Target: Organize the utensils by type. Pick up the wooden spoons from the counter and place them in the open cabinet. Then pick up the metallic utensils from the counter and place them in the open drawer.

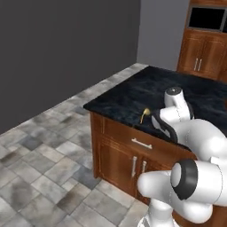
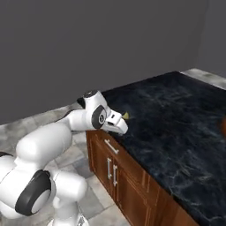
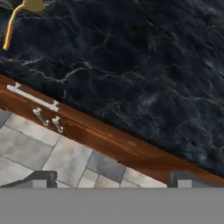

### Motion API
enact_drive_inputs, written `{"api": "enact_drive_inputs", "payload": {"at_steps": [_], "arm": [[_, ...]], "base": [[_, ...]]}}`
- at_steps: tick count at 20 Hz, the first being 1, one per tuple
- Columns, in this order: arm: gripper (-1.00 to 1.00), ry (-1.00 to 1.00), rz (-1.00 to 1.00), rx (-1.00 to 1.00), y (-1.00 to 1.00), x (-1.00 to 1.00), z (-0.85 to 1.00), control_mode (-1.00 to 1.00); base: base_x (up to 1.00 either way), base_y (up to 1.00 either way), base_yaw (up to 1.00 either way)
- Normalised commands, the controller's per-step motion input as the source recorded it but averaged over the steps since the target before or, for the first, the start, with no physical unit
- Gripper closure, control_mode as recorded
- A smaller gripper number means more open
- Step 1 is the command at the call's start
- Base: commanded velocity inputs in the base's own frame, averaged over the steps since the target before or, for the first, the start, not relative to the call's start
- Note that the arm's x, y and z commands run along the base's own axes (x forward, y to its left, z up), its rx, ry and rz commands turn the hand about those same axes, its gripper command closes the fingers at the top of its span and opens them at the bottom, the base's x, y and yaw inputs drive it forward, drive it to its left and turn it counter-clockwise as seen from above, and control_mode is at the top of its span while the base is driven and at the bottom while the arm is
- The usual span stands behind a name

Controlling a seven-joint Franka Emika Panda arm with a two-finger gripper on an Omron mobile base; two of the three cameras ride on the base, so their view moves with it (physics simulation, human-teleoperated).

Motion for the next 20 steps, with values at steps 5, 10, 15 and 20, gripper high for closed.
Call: {"api": "enact_drive_inputs", "payload": {"at_steps": [5,10,15,20], "arm": [[-1.00,0.00,0.00,0.00,0.00,0.00,0.00,1.00],[-1.00,0.00,0.00,0.00,0.00,0.00,0.00,1.00],[-1.00,0.00,0.00,0.00,0.00,0.00,0.00,1.00],[-1.00,0.00,0.00,0.00,0.00,0.00,0.00,1.00]], "base": [[0.70,0.63,-0.40],[0.55,0.40,-0.17],[0.57,0.17,-0.09],[0.64,0.00,-0.14]]}}
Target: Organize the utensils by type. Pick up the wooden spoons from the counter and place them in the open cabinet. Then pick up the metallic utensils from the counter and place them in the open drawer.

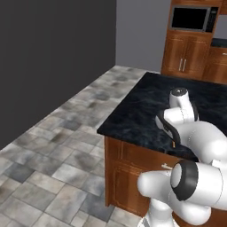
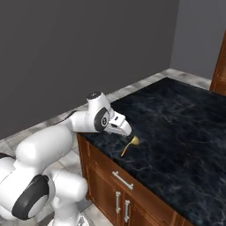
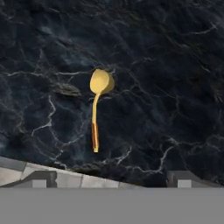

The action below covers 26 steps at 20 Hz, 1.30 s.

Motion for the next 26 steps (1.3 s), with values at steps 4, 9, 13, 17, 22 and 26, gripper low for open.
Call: {"api": "enact_drive_inputs", "payload": {"at_steps": [4,9,13,17,22,26], "arm": [[-1.00,0.00,0.00,0.00,0.00,0.00,0.00,1.00],[-1.00,0.00,0.00,0.00,0.00,0.00,0.00,1.00],[-1.00,0.00,0.00,0.00,0.00,0.00,0.00,1.00],[-1.00,0.00,0.00,0.00,0.00,0.00,0.00,1.00],[-1.00,0.00,0.00,0.00,0.00,0.00,0.00,1.00],[-1.00,0.00,0.00,0.18,-0.22,0.08,-0.07,-1.00]], "base": [[0.68,0.08,-0.22],[0.27,0.03,-0.15],[0.00,0.00,0.00],[0.00,0.00,0.00],[0.00,-0.13,0.00],[0.00,0.00,0.00]]}}
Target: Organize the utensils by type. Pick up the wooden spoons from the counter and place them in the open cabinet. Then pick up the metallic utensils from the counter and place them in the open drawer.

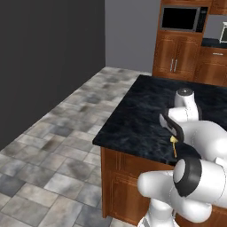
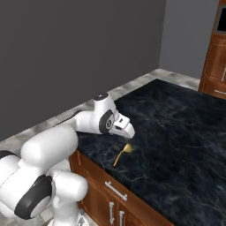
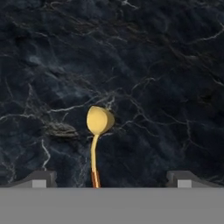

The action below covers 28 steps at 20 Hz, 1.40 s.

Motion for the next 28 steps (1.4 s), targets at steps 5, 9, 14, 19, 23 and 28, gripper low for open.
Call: {"api": "enact_drive_inputs", "payload": {"at_steps": [5,9,14,19,23,28], "arm": [[-1.00,-0.01,0.00,0.16,-0.13,0.13,-0.18,-1.00],[-1.00,-0.01,0.00,0.09,0.00,0.15,-0.27,-1.00],[-1.00,0.00,0.00,0.07,0.00,0.00,-0.31,-1.00],[-1.00,0.02,0.00,0.00,0.00,0.05,-0.36,-1.00],[-1.00,0.00,0.00,0.00,0.06,0.00,-0.40,-1.00],[-1.00,0.01,0.00,0.02,0.15,0.09,-0.36,-1.00]], "base": [[0.00,0.00,0.00],[0.00,0.00,0.00],[0.00,0.00,0.00],[0.00,0.00,0.00],[0.00,0.00,0.00],[0.00,0.00,0.00]]}}
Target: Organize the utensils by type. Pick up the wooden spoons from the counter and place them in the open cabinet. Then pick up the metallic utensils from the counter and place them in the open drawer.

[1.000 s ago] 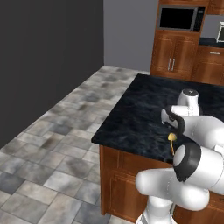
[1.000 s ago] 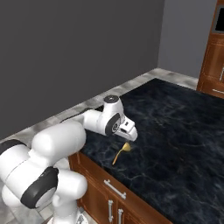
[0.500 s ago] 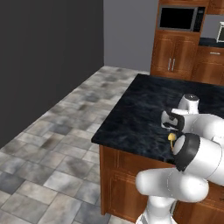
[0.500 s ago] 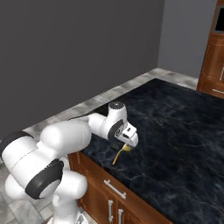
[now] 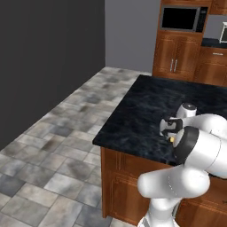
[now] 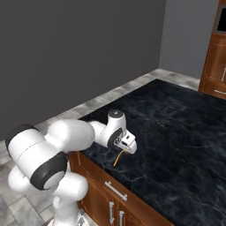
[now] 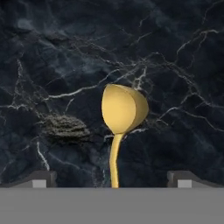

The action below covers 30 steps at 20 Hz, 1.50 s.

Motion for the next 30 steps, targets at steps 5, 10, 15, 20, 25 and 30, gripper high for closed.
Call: {"api": "enact_drive_inputs", "payload": {"at_steps": [5,10,15,20,25,30], "arm": [[-1.00,0.01,0.00,0.02,0.10,0.02,-0.36,-1.00],[-1.00,0.00,0.00,0.00,-0.03,0.13,-0.33,-1.00],[-1.00,0.02,0.00,0.00,-0.01,0.09,-0.26,-1.00],[-1.00,0.00,0.00,0.00,0.00,0.15,-0.36,-1.00],[1.00,0.00,0.00,0.00,0.00,0.13,-0.40,-1.00],[1.00,0.00,0.01,0.00,-0.18,0.00,-0.33,-1.00]], "base": [[0.00,0.00,0.00],[0.00,0.00,0.00],[0.00,0.00,0.00],[0.00,0.00,0.00],[0.00,0.00,0.00],[0.00,0.00,0.00]]}}
